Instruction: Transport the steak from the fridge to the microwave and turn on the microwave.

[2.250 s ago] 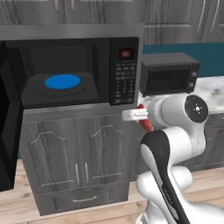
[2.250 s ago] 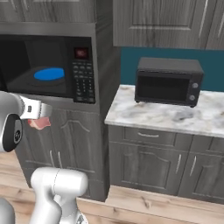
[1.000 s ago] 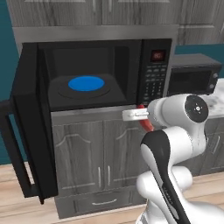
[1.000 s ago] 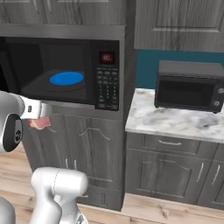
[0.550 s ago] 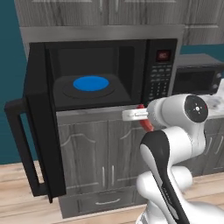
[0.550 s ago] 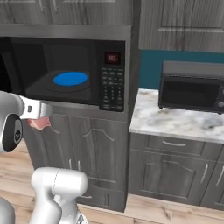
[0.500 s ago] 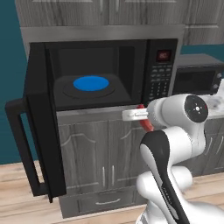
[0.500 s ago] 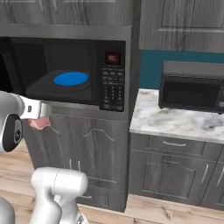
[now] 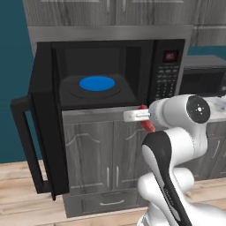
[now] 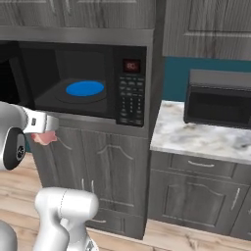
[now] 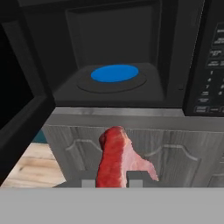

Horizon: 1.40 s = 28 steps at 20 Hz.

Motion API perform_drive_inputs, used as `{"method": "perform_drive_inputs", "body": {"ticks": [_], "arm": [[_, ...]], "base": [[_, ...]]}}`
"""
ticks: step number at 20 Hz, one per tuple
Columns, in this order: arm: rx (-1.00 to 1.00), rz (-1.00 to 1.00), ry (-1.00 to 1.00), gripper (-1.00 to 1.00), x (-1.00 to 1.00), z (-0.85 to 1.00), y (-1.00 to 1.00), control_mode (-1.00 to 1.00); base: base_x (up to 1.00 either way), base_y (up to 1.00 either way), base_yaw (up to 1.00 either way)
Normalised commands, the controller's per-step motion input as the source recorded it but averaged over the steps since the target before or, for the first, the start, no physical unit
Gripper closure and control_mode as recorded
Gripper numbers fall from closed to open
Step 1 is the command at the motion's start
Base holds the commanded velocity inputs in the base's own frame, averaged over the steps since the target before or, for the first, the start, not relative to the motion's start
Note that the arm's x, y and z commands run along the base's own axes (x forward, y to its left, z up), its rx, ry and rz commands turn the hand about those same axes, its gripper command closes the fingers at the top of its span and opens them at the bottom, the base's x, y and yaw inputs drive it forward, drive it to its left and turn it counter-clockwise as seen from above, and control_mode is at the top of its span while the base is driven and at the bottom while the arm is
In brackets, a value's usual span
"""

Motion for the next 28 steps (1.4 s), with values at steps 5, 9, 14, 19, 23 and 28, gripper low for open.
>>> {"method": "perform_drive_inputs", "body": {"ticks": [5,9,14,19,23,28], "arm": [[0.00,0.00,0.00,1.00,0.00,0.00,0.00,1.00],[0.00,0.00,0.00,1.00,0.00,0.00,0.00,1.00],[0.00,0.00,0.00,1.00,0.00,0.00,0.00,1.00],[0.00,0.00,0.00,1.00,0.00,0.00,0.00,1.00],[0.00,0.00,0.00,1.00,0.00,0.00,0.00,1.00],[0.00,0.00,0.00,1.00,0.00,0.00,0.00,1.00]], "base": [[0.28,0.24,0.00],[0.29,0.25,0.00],[0.27,0.29,0.00],[0.24,0.33,0.00],[0.24,0.27,0.00],[0.25,0.23,0.00]]}}
